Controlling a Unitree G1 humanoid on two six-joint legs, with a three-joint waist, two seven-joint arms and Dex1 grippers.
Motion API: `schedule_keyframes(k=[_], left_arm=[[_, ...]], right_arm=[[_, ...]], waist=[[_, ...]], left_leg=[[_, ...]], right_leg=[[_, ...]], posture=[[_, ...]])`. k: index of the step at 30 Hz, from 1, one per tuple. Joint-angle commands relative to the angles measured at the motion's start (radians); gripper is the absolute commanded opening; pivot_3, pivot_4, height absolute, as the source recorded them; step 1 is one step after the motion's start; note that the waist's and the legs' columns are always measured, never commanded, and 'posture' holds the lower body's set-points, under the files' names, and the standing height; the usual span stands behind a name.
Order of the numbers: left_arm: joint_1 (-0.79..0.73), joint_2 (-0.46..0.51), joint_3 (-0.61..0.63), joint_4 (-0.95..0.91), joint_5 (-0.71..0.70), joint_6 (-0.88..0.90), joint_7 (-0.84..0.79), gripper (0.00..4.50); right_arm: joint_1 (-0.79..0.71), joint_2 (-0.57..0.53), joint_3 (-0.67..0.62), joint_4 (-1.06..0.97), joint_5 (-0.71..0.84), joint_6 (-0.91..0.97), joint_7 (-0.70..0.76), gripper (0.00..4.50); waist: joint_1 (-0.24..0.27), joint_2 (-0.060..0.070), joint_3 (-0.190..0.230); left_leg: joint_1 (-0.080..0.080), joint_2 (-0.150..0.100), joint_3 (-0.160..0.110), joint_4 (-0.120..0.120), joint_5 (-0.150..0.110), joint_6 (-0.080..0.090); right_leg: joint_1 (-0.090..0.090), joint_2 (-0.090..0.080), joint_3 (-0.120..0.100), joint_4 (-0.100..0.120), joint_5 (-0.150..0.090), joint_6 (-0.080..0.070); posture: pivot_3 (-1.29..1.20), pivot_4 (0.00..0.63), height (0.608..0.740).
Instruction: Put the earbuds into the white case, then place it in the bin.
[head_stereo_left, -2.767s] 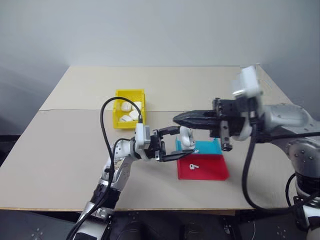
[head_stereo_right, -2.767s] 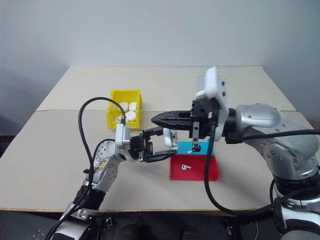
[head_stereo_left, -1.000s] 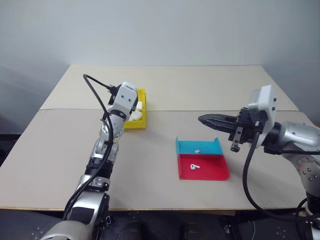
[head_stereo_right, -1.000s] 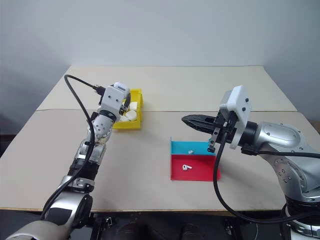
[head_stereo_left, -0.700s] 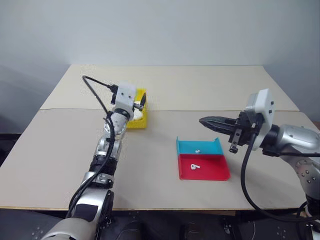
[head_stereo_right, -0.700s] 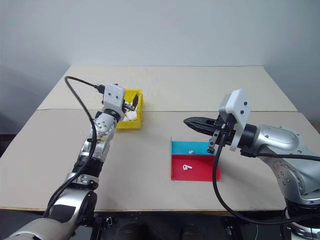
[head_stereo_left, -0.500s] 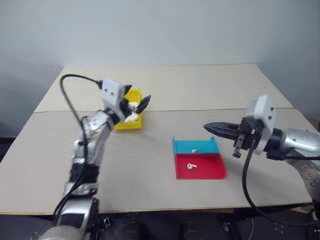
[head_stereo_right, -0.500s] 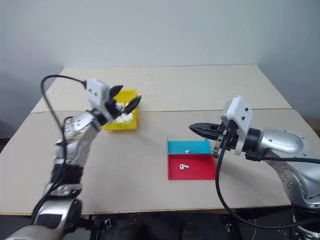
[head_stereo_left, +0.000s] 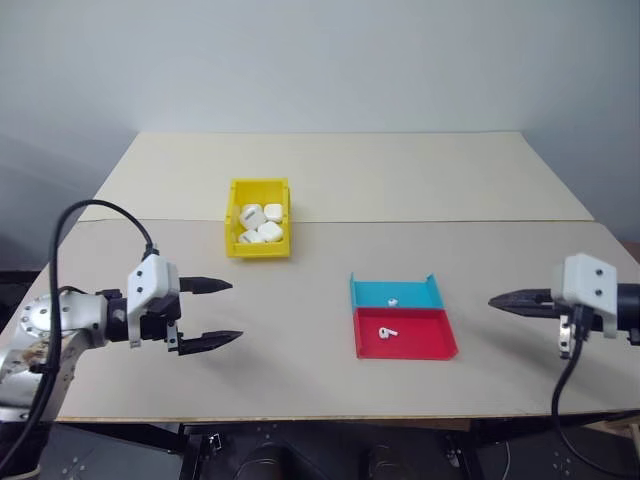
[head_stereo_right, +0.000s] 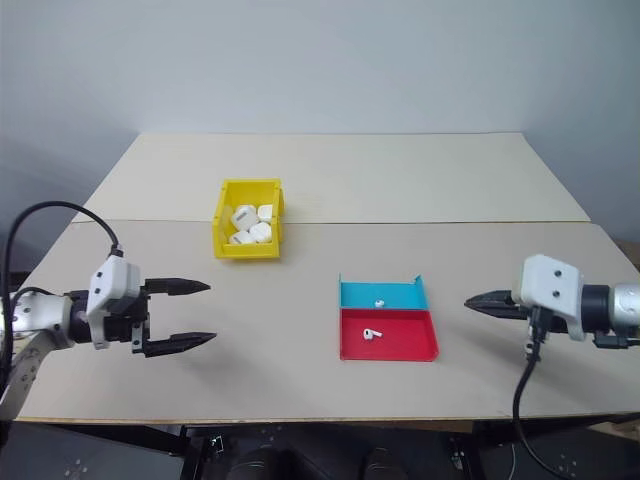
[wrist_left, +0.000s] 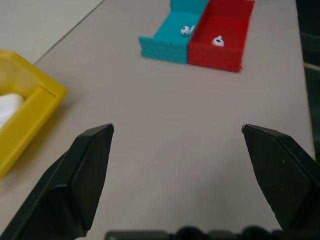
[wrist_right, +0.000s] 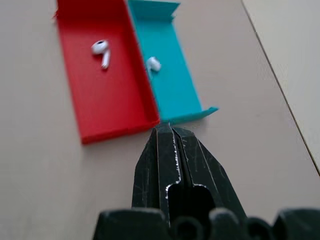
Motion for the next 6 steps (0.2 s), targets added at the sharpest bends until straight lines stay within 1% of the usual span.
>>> schedule_keyframes(k=[1, 6], left_arm=[[0.007, 0.011, 0.056, -0.064, -0.046, 0.019, 0.013, 4.48], [0.023, 0.021, 0.063, -0.07, -0.037, 0.007, 0.014, 4.48]], right_arm=[[0.003, -0.011, -0.055, 0.02, 0.006, -0.07, 0.037, 0.0], [-0.054, -0.003, -0.007, 0.027, 0.007, -0.061, 0.025, 0.0]], waist=[[0.0, 0.0, 0.0], [0.0, 0.0, 0.0]], left_leg=[[0.0, 0.0, 0.0, 0.0, 0.0, 0.0], [0.001, 0.0, 0.0, 0.0, 0.0, 0.0]], right_leg=[[0.0, 0.0, 0.0, 0.0, 0.0, 0.0], [0.0, 0.0, 0.0, 0.001, 0.0, 0.0]], posture=[[0.0, 0.15, 0.74], [0.0, 0.15, 0.74]])
